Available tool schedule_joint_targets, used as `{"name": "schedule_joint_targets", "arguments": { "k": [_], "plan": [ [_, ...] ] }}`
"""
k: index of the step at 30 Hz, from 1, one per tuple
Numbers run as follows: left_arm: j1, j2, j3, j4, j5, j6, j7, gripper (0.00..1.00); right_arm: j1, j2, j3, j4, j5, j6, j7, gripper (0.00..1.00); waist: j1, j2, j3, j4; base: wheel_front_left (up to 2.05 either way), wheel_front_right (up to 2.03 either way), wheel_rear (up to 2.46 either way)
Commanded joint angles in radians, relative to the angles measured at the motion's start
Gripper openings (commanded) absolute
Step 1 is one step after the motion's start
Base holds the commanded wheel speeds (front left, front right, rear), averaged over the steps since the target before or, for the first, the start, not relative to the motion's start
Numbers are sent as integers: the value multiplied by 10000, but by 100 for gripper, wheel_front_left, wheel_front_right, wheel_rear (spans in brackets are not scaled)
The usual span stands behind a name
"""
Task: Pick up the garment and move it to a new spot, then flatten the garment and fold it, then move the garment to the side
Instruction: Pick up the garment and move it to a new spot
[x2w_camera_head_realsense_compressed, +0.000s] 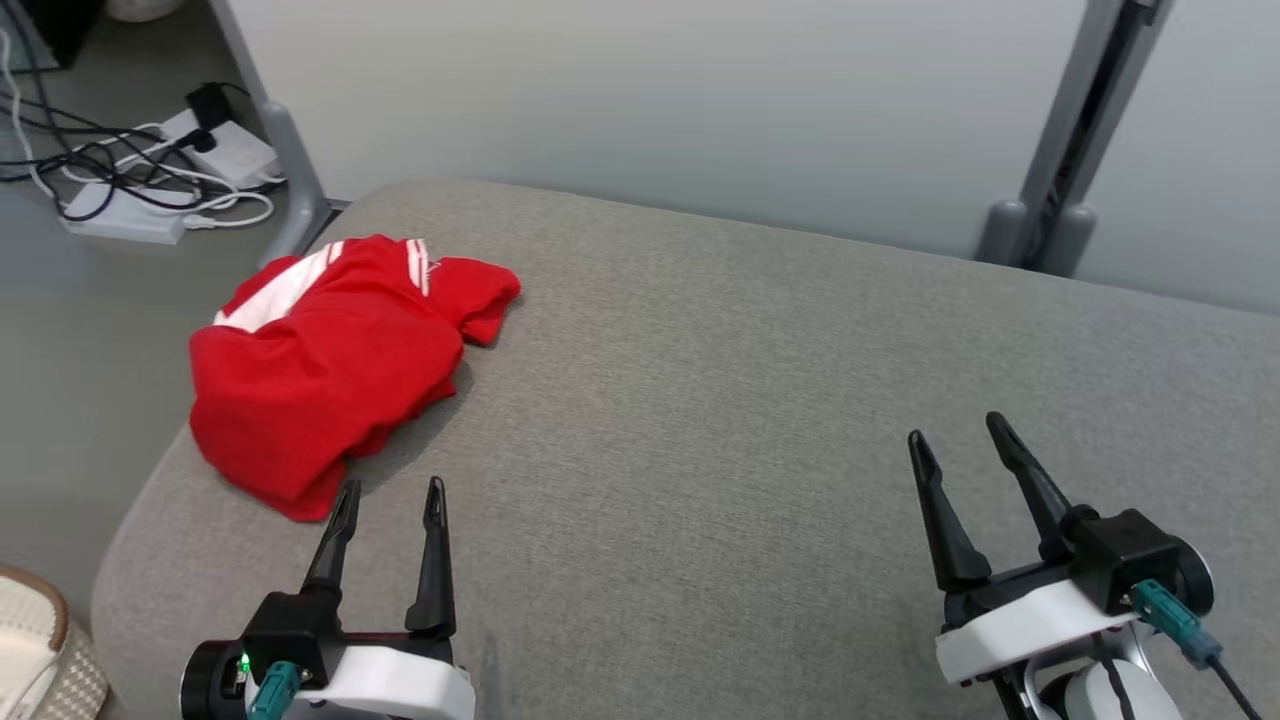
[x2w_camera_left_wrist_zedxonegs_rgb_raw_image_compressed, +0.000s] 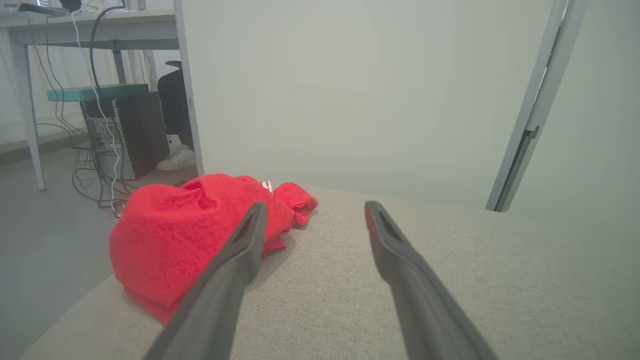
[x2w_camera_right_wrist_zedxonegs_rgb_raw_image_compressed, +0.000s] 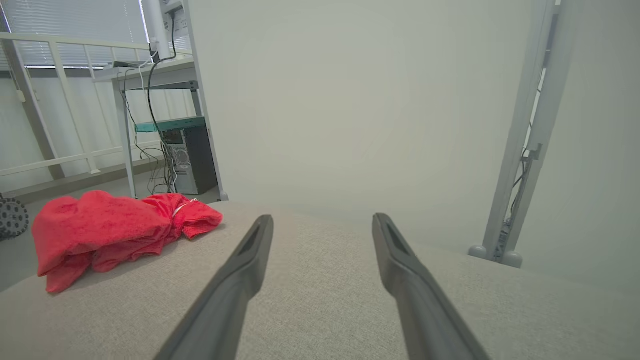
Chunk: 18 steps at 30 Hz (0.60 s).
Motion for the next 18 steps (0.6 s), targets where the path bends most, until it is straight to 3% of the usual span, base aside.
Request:
{"name": "schedule_joint_targets", "arguments": {
  "k": [1,7,18],
  "plan": [
    [108,33,91,-35,79,-62,-45,100,101,-61,59,-39,86,-3,-53,100,0,0,-295,469,0,0,0],
    [512,33,525,-163,350,-289,-45,100,281,-63,392,-53,233,-3,-53,100,0,0,-570,1105,0,0,0],
    [860,32,1057,-770,484,-229,-45,100,-170,-63,1212,229,490,-3,-53,100,0,0,-456,1316,0,0,0]
  ]
}}
